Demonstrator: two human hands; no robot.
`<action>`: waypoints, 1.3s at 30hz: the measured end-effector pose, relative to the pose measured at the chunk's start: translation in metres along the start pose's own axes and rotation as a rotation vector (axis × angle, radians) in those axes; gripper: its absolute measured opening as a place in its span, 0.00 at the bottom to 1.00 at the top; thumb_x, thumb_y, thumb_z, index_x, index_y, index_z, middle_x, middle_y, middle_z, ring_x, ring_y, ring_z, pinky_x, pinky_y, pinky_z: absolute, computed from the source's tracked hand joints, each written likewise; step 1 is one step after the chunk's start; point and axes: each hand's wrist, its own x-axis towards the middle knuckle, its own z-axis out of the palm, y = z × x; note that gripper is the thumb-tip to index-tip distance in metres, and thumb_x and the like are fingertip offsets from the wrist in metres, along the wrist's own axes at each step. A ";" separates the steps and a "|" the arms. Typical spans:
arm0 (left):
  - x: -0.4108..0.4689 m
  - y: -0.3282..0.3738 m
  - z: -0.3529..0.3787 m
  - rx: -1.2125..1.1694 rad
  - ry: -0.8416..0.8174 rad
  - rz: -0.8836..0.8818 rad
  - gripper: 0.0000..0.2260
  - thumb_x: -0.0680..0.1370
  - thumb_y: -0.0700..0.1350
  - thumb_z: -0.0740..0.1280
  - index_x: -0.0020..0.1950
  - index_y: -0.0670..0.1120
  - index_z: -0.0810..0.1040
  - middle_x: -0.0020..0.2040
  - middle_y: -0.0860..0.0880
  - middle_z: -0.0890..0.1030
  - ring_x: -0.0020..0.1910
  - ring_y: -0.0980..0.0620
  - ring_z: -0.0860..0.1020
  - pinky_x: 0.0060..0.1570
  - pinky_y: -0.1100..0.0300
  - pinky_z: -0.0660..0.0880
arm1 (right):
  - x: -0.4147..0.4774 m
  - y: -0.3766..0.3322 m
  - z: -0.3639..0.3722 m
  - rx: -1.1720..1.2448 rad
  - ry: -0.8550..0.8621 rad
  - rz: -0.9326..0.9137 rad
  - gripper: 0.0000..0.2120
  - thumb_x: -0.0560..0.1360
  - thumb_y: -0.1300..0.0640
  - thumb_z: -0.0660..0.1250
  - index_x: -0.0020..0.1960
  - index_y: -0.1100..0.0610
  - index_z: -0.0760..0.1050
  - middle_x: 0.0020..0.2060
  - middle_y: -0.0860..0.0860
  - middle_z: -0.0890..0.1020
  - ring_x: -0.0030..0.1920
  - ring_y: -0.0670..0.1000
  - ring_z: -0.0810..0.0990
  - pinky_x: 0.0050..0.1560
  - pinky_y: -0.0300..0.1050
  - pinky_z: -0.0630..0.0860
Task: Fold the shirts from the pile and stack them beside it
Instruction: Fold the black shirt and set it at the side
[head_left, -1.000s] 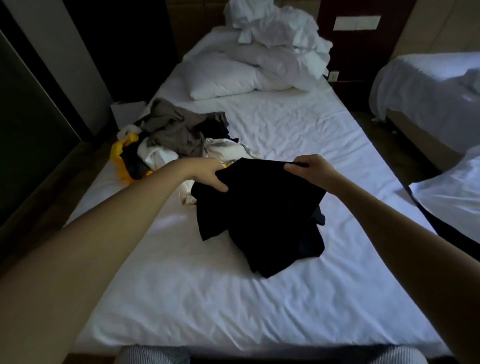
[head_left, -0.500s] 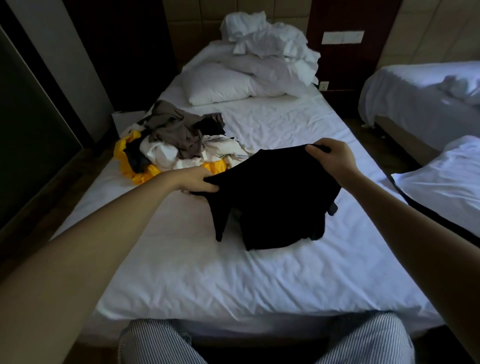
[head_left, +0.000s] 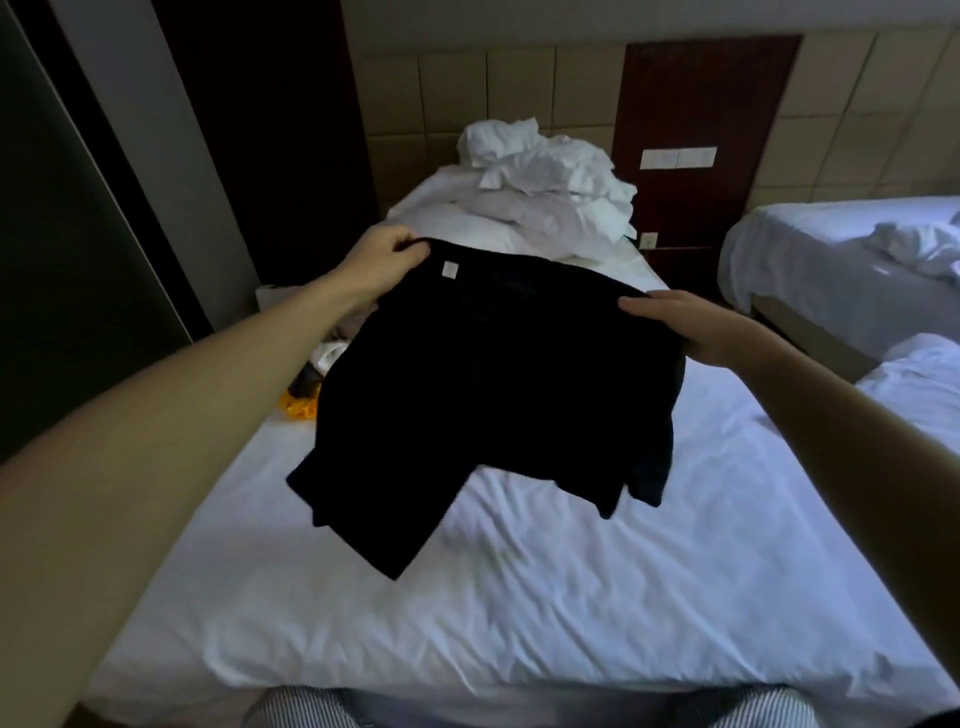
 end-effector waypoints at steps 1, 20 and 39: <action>0.000 0.002 0.004 -0.010 0.011 0.028 0.05 0.82 0.42 0.59 0.50 0.42 0.72 0.36 0.49 0.70 0.35 0.54 0.70 0.34 0.61 0.64 | 0.002 -0.001 0.002 -0.055 -0.030 0.013 0.14 0.76 0.50 0.65 0.53 0.60 0.77 0.46 0.51 0.83 0.47 0.48 0.82 0.50 0.39 0.76; -0.008 0.057 0.012 -0.043 -0.033 0.263 0.06 0.80 0.40 0.63 0.49 0.45 0.79 0.43 0.52 0.79 0.39 0.63 0.78 0.39 0.74 0.69 | 0.031 -0.001 0.135 -0.364 0.084 -0.339 0.07 0.79 0.55 0.63 0.50 0.59 0.74 0.36 0.50 0.77 0.36 0.47 0.75 0.36 0.32 0.71; -0.013 -0.002 -0.045 -0.192 -0.185 -0.093 0.09 0.81 0.50 0.57 0.54 0.47 0.73 0.44 0.53 0.75 0.41 0.58 0.75 0.38 0.66 0.70 | 0.007 -0.047 0.010 -0.531 0.165 -0.181 0.15 0.76 0.45 0.64 0.49 0.57 0.77 0.40 0.52 0.80 0.38 0.49 0.79 0.39 0.36 0.73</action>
